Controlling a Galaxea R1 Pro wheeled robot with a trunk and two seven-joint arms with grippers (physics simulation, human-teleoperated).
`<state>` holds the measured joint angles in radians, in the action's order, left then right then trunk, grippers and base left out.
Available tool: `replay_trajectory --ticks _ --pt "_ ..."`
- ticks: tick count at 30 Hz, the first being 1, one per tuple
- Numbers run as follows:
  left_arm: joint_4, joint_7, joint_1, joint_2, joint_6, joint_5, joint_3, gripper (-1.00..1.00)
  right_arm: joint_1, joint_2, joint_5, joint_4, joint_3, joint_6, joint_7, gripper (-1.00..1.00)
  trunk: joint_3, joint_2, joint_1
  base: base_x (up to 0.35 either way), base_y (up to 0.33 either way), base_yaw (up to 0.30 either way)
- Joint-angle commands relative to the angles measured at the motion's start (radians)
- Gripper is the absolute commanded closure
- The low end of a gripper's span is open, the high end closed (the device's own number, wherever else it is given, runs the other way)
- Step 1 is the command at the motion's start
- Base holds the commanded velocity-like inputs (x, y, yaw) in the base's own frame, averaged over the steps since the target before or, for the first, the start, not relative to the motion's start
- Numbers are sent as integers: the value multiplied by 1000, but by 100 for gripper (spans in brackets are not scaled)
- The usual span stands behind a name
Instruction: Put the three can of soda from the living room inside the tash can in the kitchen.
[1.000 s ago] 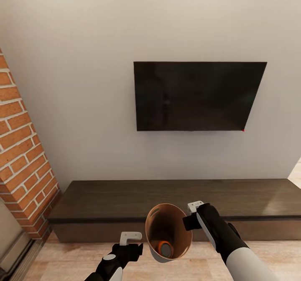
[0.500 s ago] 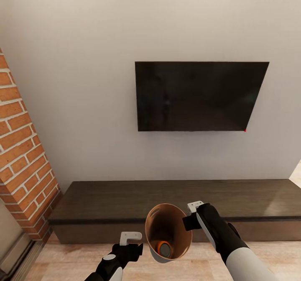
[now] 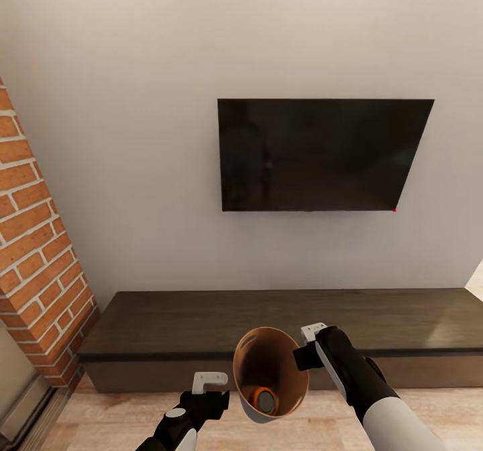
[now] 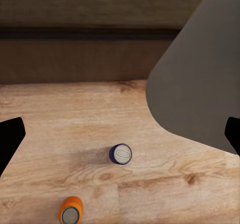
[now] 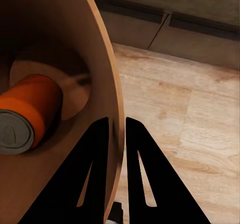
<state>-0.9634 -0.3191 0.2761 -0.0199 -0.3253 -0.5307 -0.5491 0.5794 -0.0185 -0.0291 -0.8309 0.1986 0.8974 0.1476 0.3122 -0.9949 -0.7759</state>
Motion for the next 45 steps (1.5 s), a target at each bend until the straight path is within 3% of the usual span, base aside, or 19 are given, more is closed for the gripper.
replay_trajectory --ticks 1,15,19,24,27,29,32,35,38,45 --pt "0 0 0 0 0 0 0 -100 0 0 18 -1 -1 2 6 100 0 0 0 0 0 0" --pt "0 0 0 0 0 0 0 -100 -1 -11 18 -47 -10 10 7 100 0 0 0 0 0 0" --pt "0 0 0 0 -1 0 0 -100 -4 -37 18 -111 -13 59 7 100 0 0 0 0 0 0" --pt "0 0 0 0 -1 -1 0 -100 -5 -110 20 -166 -40 113 8 100 0 0 0 0 0 0" --pt "0 0 0 0 -1 -1 0 -100 -6 -171 20 -176 -107 123 7 100 0 0 0 0 0 0" --pt "0 0 0 0 -1 -2 0 -100 -6 -237 20 -179 -155 126 7 100 0 0 0 0 0 0" --pt "0 0 0 0 -1 -2 0 -100 -6 -295 23 -180 -186 127 10 100 0 0 0 0 0 0" --pt "0 0 0 0 -1 -2 0 -100 -6 -332 24 -180 -206 126 12 100 0 0 0 0 0 0" --pt "0 0 0 0 -1 -2 0 -100 -7 -351 24 -180 -233 125 14 100 0 0 0 0 0 0" --pt "0 0 0 0 -1 -2 0 -100 -7 -360 20 -180 -254 124 15 100 0 0 0 0 0 0"
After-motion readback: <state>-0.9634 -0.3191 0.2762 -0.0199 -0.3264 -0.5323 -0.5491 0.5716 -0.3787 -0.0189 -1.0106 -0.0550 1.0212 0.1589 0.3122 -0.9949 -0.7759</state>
